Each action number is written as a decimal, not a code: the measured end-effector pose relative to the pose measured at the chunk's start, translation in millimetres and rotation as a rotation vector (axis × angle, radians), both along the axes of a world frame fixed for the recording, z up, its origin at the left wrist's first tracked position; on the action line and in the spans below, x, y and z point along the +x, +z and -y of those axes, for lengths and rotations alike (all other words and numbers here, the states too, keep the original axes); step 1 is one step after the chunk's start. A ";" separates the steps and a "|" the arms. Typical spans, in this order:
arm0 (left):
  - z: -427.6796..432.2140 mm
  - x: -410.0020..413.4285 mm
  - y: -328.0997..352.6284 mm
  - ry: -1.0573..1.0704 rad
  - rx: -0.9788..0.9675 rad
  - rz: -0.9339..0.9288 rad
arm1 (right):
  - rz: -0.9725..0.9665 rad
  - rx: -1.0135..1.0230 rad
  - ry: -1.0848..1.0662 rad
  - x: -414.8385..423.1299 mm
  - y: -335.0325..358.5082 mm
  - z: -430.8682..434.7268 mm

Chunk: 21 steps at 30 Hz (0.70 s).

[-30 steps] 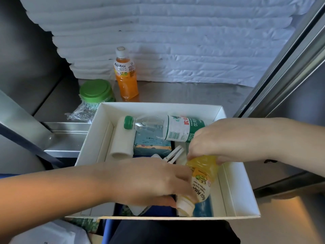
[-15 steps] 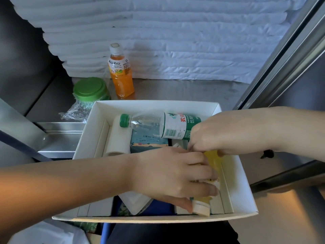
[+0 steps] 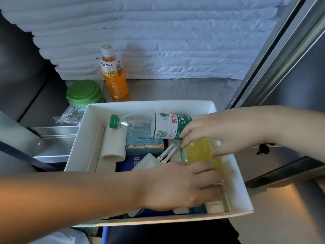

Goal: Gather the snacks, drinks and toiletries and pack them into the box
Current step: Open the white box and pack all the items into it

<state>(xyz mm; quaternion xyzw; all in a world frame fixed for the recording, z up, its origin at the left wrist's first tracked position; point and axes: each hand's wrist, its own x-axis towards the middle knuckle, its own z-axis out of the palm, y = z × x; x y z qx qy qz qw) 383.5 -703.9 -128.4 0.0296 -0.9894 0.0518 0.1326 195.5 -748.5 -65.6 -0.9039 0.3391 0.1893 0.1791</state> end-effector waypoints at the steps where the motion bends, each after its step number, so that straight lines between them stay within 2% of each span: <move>1: -0.4 0.1 -2.1 0.013 0.003 0.006 | -0.012 -0.041 -0.006 -1.3 -0.1 -0.4; 12: -3.7 -7.3 -18.7 -0.014 -0.028 -0.022 | 0.015 0.009 -0.174 -0.4 -1.5 5.2; 21: -1.3 -6.1 -21.2 -0.034 0.211 -0.075 | 0.023 0.013 -0.254 6.7 -8.6 7.1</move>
